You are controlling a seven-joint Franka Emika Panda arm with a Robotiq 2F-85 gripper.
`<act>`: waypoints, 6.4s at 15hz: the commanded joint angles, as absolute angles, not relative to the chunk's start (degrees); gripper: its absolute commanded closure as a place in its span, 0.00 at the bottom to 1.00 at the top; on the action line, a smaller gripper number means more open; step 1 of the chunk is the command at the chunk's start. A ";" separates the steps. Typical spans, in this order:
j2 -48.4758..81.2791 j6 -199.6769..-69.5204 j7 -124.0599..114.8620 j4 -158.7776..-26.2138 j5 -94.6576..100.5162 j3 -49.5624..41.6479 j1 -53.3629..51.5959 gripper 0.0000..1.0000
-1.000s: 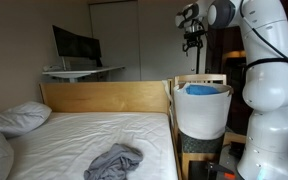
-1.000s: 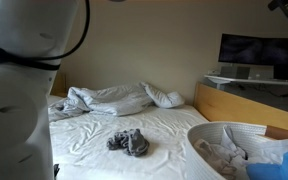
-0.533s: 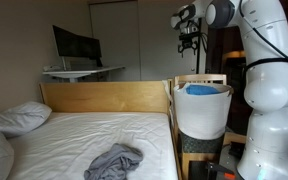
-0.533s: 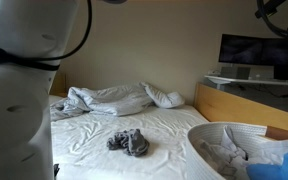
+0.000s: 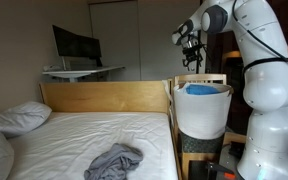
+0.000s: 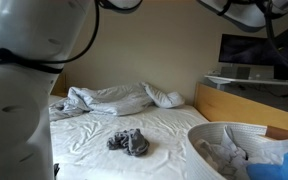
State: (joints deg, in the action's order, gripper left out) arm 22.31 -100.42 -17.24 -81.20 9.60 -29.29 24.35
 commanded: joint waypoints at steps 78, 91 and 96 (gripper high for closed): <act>26.48 -129.04 -17.68 -110.04 18.27 -34.88 24.72 0.79; 17.76 -95.48 10.54 -95.23 16.63 -29.98 28.83 0.90; 11.16 -85.76 14.17 -87.70 11.54 -26.83 29.03 0.91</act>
State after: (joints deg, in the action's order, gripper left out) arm 14.33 -89.70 11.54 -90.66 15.36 -29.17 27.57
